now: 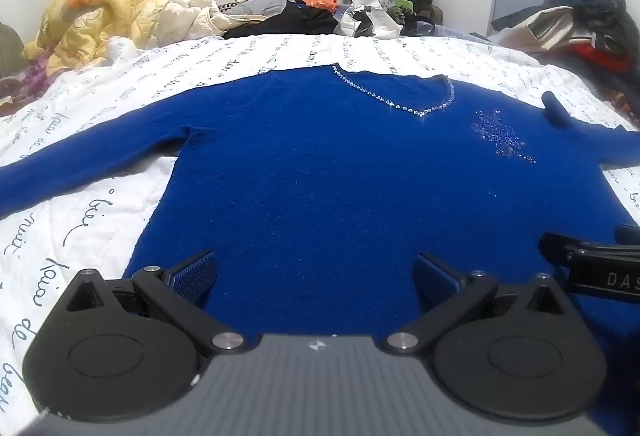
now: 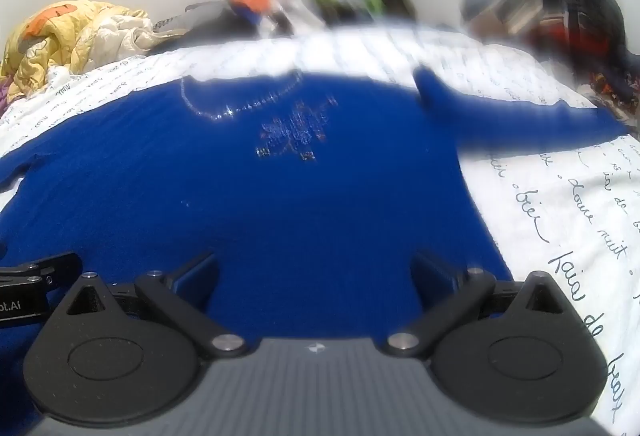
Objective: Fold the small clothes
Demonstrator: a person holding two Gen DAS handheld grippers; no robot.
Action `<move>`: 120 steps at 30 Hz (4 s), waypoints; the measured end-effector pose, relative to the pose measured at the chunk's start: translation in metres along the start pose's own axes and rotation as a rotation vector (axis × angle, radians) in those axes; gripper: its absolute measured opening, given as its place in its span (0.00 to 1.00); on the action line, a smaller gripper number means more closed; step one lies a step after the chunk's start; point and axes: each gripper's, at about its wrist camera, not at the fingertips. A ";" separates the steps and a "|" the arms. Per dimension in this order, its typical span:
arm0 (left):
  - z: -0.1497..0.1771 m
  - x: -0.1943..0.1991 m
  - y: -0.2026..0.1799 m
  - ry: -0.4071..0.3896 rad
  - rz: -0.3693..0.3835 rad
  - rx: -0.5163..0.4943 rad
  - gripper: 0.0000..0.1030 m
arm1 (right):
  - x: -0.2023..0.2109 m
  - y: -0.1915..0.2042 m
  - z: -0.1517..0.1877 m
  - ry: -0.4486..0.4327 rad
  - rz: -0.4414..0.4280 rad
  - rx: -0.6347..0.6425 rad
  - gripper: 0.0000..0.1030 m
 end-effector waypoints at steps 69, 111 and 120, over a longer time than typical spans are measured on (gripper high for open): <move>-0.002 -0.002 0.001 -0.011 -0.010 -0.004 1.00 | 0.002 -0.001 0.001 0.010 0.008 0.004 1.00; -0.003 -0.005 -0.003 0.022 -0.010 -0.027 1.00 | -0.055 -0.346 -0.102 -0.347 -0.019 -0.537 0.04; -0.004 -0.003 0.002 0.071 0.020 -0.048 1.00 | -0.033 -0.055 -0.094 -0.180 -0.504 -0.058 0.90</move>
Point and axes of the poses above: each gripper's, at about its wrist camera, not at the fingertips, and x roughly against the way its jaws point, y to its left, z to its underside, and after that the axes turned 10 degrees about x, right-handed
